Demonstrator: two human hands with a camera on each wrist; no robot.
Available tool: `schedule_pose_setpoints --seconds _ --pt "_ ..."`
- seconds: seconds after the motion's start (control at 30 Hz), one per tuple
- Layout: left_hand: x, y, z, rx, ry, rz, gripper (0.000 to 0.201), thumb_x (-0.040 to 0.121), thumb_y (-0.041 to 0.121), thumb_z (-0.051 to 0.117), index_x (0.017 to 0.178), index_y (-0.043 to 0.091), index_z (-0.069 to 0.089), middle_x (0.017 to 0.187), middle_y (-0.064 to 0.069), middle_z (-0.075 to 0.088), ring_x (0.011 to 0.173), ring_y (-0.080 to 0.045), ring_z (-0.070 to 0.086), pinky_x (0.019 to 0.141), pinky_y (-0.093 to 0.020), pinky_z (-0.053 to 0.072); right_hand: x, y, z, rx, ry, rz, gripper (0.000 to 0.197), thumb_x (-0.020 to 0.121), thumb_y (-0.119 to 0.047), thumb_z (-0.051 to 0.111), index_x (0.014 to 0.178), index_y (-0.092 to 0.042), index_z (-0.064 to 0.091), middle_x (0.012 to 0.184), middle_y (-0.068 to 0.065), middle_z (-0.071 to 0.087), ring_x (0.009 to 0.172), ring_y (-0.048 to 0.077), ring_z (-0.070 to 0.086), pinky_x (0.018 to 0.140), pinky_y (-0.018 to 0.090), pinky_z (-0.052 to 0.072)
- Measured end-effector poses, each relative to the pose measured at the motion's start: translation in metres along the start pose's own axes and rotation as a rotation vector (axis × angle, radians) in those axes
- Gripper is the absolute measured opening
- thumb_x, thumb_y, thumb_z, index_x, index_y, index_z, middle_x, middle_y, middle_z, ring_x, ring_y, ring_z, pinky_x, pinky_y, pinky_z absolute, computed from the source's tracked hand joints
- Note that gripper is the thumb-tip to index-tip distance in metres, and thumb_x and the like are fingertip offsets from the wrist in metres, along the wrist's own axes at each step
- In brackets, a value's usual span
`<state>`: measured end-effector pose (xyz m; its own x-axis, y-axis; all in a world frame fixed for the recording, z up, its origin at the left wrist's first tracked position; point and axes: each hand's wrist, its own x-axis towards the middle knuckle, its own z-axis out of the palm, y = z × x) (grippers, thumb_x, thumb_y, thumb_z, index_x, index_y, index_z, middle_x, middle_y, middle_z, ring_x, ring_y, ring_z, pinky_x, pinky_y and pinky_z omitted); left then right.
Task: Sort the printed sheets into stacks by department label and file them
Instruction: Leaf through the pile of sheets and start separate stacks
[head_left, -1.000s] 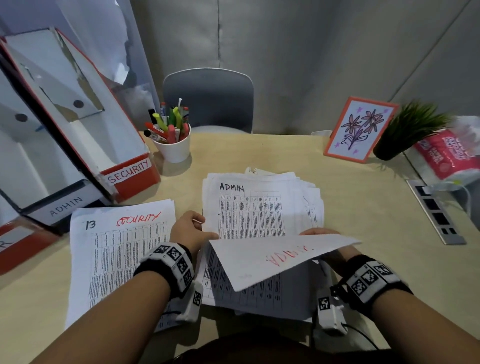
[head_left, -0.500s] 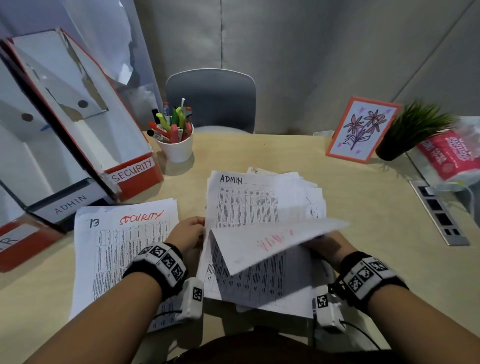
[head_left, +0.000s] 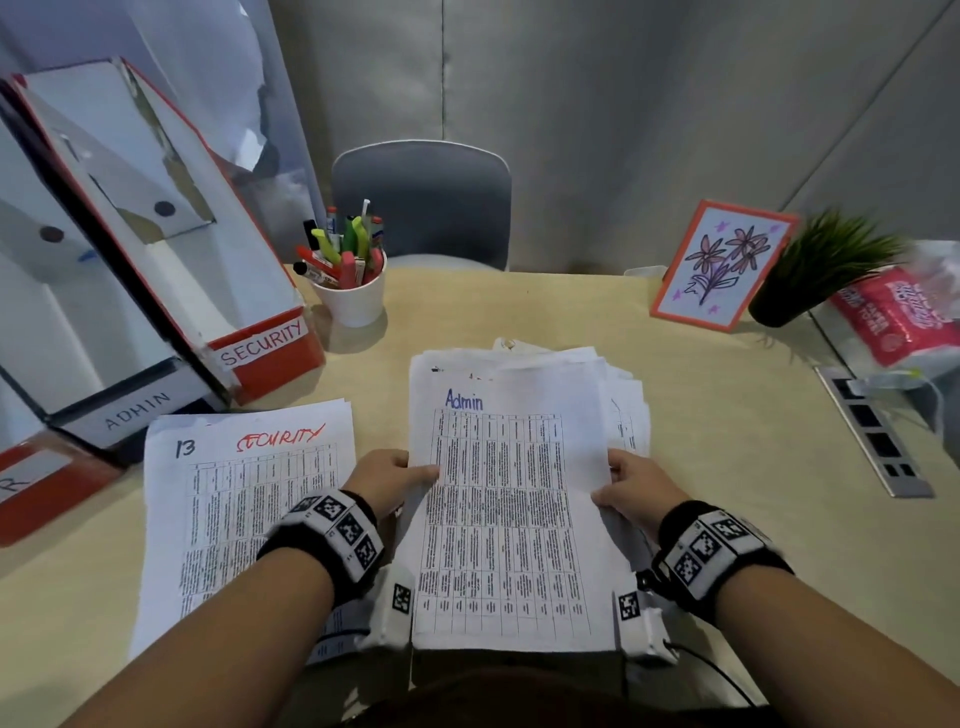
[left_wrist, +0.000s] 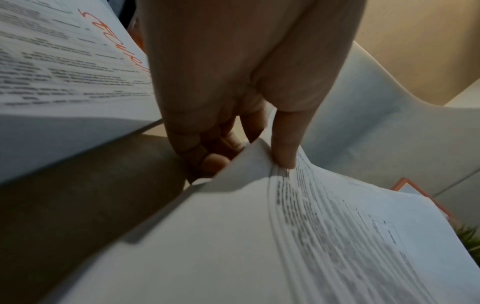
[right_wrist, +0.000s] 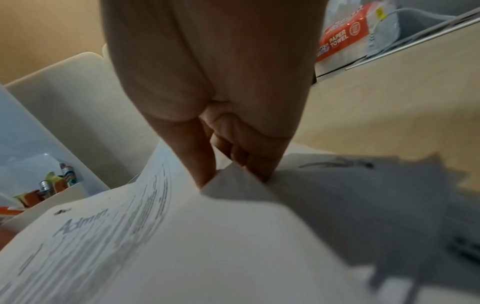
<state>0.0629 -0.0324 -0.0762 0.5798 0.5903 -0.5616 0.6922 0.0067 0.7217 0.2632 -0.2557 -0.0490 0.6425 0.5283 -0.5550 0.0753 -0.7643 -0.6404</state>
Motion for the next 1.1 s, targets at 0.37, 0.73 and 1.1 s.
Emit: schedule_pose_setpoints --seconds 0.37,0.73,1.1 --pt "0.0 0.0 -0.002 0.002 -0.039 -0.065 0.036 0.07 0.031 0.078 0.085 0.001 0.065 0.083 -0.011 0.065 0.083 -0.028 0.065 0.083 -0.039 0.051 0.001 0.003 0.0 0.121 -0.063 0.03 0.028 0.075 0.005 0.066 0.096 -0.014 0.067 0.094 0.005 0.073 0.09 0.022 0.067 0.086 0.038 0.053" --pt "-0.012 0.007 0.001 -0.001 0.018 0.126 0.014 0.074 0.018 0.08 0.085 0.018 0.071 0.117 0.001 0.062 0.112 -0.023 0.058 0.104 -0.042 0.042 0.005 0.012 0.01 0.075 0.088 0.044 0.033 0.077 -0.024 0.074 0.066 -0.015 0.044 0.066 0.002 0.037 0.063 0.015 0.039 0.061 0.025 0.034" --pt "-0.029 0.007 -0.012 0.191 0.022 0.411 0.05 0.076 0.014 0.078 0.064 0.06 0.066 0.155 0.006 0.023 0.143 -0.02 0.021 0.118 -0.044 0.021 -0.019 -0.008 -0.001 0.191 0.02 -0.024 0.016 0.095 0.0 0.049 0.082 -0.006 0.056 0.066 -0.004 0.049 0.056 -0.005 0.047 0.049 0.006 0.039"
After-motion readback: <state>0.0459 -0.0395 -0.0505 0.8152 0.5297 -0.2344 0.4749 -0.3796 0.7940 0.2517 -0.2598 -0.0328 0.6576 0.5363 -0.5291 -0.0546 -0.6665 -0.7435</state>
